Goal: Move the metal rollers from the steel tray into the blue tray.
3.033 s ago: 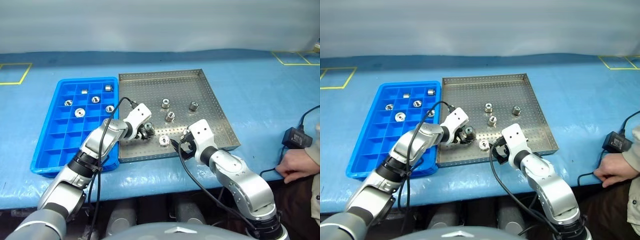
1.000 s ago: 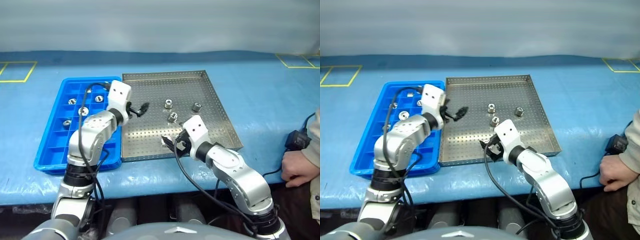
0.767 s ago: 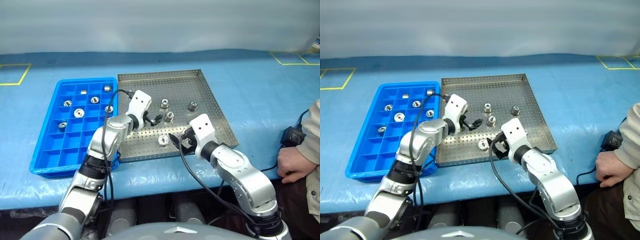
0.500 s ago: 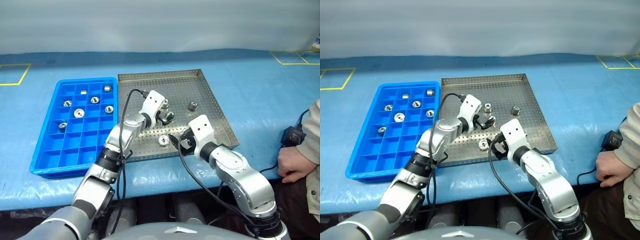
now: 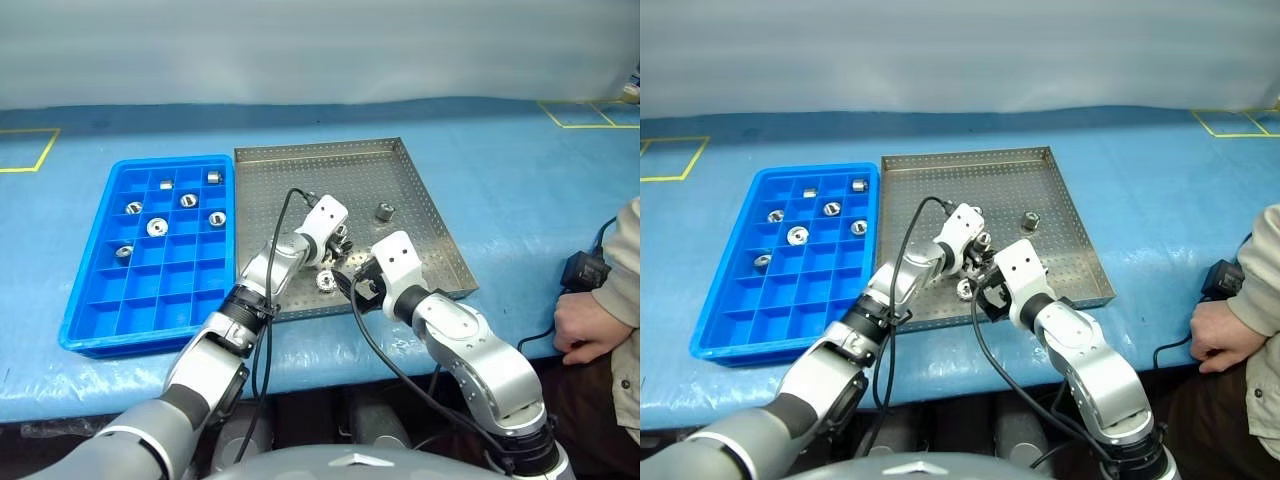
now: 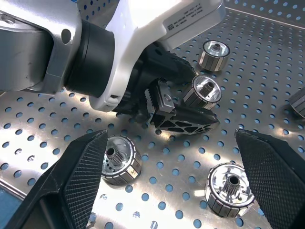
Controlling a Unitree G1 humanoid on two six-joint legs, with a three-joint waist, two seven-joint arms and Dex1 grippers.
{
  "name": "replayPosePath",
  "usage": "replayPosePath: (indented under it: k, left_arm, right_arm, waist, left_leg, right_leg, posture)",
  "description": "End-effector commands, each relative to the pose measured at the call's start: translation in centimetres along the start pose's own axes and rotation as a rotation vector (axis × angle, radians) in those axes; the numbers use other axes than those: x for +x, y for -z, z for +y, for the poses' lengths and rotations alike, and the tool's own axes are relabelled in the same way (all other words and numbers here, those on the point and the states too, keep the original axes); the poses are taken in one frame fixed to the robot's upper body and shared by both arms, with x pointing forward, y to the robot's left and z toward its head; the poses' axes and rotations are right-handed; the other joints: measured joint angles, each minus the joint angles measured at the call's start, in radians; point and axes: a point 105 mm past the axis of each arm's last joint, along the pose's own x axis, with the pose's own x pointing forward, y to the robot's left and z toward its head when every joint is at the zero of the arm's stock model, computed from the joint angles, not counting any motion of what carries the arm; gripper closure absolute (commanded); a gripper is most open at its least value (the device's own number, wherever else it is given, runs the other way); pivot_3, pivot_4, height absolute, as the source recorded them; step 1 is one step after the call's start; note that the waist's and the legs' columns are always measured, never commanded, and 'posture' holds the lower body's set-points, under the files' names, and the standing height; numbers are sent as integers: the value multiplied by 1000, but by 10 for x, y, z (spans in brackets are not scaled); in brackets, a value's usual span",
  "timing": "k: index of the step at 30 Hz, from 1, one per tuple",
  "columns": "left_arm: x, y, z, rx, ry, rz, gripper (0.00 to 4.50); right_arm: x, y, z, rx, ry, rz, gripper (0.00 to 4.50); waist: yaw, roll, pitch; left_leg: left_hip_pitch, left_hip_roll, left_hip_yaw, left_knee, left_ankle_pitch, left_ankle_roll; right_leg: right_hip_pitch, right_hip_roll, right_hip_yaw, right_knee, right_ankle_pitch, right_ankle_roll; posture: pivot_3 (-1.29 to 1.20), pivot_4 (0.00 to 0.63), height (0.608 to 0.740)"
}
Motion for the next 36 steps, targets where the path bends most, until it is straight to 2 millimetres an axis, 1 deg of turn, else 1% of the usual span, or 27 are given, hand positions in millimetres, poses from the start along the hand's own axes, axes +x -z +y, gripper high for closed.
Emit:
replayPosePath:
  k: [1, 3, 5, 7, 9, 12, 15, 18, 19, 21, 23, 26, 27, 28, 32, 35, 36]
  left_arm:
    - [-5, -26, 3, 10, -5, -96, 2160]
    - [-10, -31, 8, 7, -22, -122, 2762]
    - [-23, -41, 18, -43, -67, -185, 2766]
    - [-42, -49, 32, -88, -134, -248, 2766]
    - [-66, -53, 46, -135, -213, -306, 2766]
    - [-109, -53, 65, -144, -367, -367, 2766]
    - [-155, -43, 83, -112, -564, -374, 2766]
    - [-197, -24, 99, -138, -757, -347, 2766]
    - [-209, -16, 101, -128, -810, -319, 2766]
    - [-225, -5, 102, -114, -879, -274, 2766]
    - [-234, 7, 102, -133, -922, -240, 2766]
    - [-241, 31, 103, -185, -978, -173, 2766]
    - [-242, 38, 103, -199, -987, -155, 2766]
    - [-242, 46, 102, -220, -989, -132, 2766]
    - [-242, 69, 98, -275, -1006, -56, 2766]
    - [-243, 79, 95, -297, -1014, -9, 2766]
    - [-242, 80, 95, -305, -1014, -6, 2417]
  right_arm:
    - [-1, -13, 2, -16, -7, -56, 0]
    - [0, -13, 3, -19, -14, -56, 0]
    - [2, -15, 5, -26, -32, -59, 0]
    - [6, -18, 9, -37, -62, -65, 0]
    - [12, -24, 17, -53, -105, -78, 0]
    - [19, -34, 32, -74, -185, -108, 0]
    - [25, -43, 48, -93, -270, -140, 0]
    - [28, -47, 61, -113, -352, -158, 0]
    - [30, -48, 64, -121, -377, -160, 0]
    - [32, -49, 70, -136, -417, -164, 0]
    - [33, -50, 74, -150, -446, -167, 0]
    - [37, -50, 79, -166, -478, -169, 0]
    - [37, -50, 80, -168, -484, -170, 0]
    - [37, -51, 82, -167, -493, -172, 0]
    - [35, -48, 83, -164, -496, -169, 0]
    - [34, -45, 79, -151, -471, -159, 0]
    - [34, -45, 78, -149, -466, -158, 0]
  waist:
    - [0, 0, 0]
    - [0, 0, 0]
    - [-1, 0, 0]
    - [-1, 0, 0]
    - [-1, 0, 0]
    - [-1, 0, 0]
    - [14, 0, 0]
    - [37, 0, 0]
    - [43, 0, 0]
    - [62, 0, 0]
    - [78, 0, 0]
    - [100, 0, 0]
    - [104, 0, 0]
    - [109, 0, 0]
    - [117, 0, 0]
    - [117, 0, 0]
    - [116, 0, 0]
  left_leg:
    - [0, 0, 0, 0, 0, 0]
    - [0, 0, 0, 0, 0, 0]
    - [0, 1, 0, 0, 0, 0]
    - [0, 3, 0, 0, 0, 0]
    - [0, 4, 0, 0, 0, 0]
    - [0, 4, 0, 0, 0, 0]
    - [0, 4, -1, -1, 0, 0]
    - [0, 3, -1, -1, 0, 0]
    - [0, 3, -1, 0, 0, 0]
    - [0, 2, -1, 0, 0, 0]
    - [0, 2, -2, 0, 0, 0]
    - [1, 2, -2, 0, 0, 0]
    - [1, 2, -2, 0, 0, -1]
    - [1, 2, -2, 0, 1, -1]
    - [1, 3, -4, 0, 1, -1]
    - [1, 3, -4, 0, 1, -1]
    - [1, 3, -4, 0, 1, -1]
  right_leg:
    - [0, 0, 0, 0, 0, 0]
    - [0, 0, 0, 0, 0, 0]
    - [0, 0, 0, 0, 1, 0]
    - [-1, 0, 1, 0, 1, -1]
    - [-1, 0, 1, 0, 2, -2]
    - [-1, 0, 1, 1, 3, -4]
    - [-1, 0, 1, 1, 3, -4]
    - [0, -1, 0, 0, 3, -3]
    - [0, -1, 0, 0, 3, -3]
    - [0, -2, 0, 0, 3, -3]
    - [1, -2, -1, 0, 3, -3]
    - [1, -2, -2, 0, 2, -3]
    - [2, -2, -2, 0, -2, -4]
    - [2, -2, -2, 0, -2, -4]
    - [2, -2, -3, 0, -3, -5]
    - [2, -3, -3, 0, -3, -6]
    - [1, -3, -4, 0, -3, -6]
  posture:
    - [-63, 150, 740]
    - [-54, 150, 740]
    - [-30, 150, 740]
    - [-5, 150, 740]
    - [20, 150, 740]
    - [56, 150, 740]
    - [117, 150, 740]
    - [170, 150, 740]
    - [191, 150, 740]
    - [219, 150, 740]
    - [253, 150, 740]
    - [274, 150, 740]
    - [275, 150, 740]
    - [275, 150, 740]
    - [250, 150, 740]
    - [239, 150, 740]
    - [239, 150, 740]
